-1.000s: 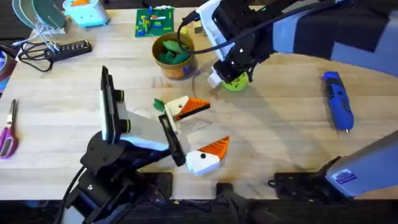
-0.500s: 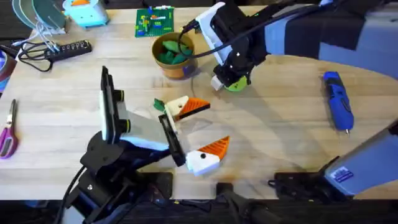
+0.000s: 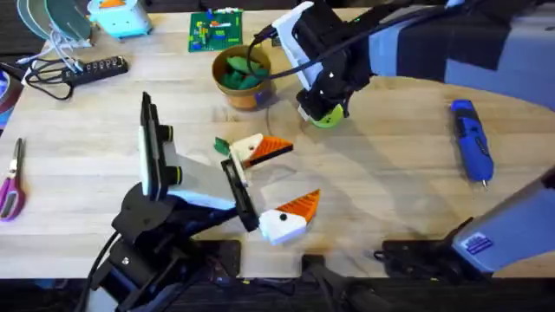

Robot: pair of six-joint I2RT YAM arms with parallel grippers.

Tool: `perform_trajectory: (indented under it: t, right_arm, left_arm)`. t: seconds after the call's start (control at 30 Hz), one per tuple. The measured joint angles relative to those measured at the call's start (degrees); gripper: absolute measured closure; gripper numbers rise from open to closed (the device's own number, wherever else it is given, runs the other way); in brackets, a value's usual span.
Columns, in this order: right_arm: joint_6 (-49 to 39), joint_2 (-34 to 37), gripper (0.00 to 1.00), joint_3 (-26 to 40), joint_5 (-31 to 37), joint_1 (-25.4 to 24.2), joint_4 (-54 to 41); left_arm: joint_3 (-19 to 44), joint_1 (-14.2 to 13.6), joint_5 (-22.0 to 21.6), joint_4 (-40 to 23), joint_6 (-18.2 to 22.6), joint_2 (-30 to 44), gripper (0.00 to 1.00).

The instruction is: Pick up the gripper from the table and insert it into the empty holder that is missing its gripper. Then pick up a screw, insert it into the mounting hole, and use the screwdriver to tighten it. Finally, clean up the table by picking up the vegetable and placing it into the bucket.

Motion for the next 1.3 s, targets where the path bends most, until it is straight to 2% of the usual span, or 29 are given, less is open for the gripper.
perform_trajectory:
  t: [0.47,0.77,0.87,1.1,1.2,1.3]
  right_arm:
    - [0.0,-0.26,0.995,1.04,1.76,-0.02,-3.2]
    - [0.0,-8.72,0.995,1.54,1.53,-0.02,-4.57]
    - [0.05,-12.96,0.995,1.7,-1.33,-0.02,-5.74]
    - [4.4,-21.66,0.995,2.7,-14.21,0.37,-7.76]
    - [6.75,-22.88,0.995,5.52,-16.45,2.87,-12.76]
    - [8.74,-22.63,0.995,9.19,-15.36,7.61,-18.15]
  left_arm:
    - [0.0,0.0,0.0,0.01,-0.02,0.0,0.009]
    - [0.0,0.0,0.0,0.02,0.0,0.0,0.009]
    - [0.0,0.0,0.0,0.02,0.0,0.0,0.008]
    - [0.0,0.0,0.0,0.0,0.0,0.0,0.008]
    - [0.0,0.0,0.0,0.02,-0.02,0.0,0.008]
    - [0.0,0.0,0.0,0.0,-0.02,0.0,0.008]
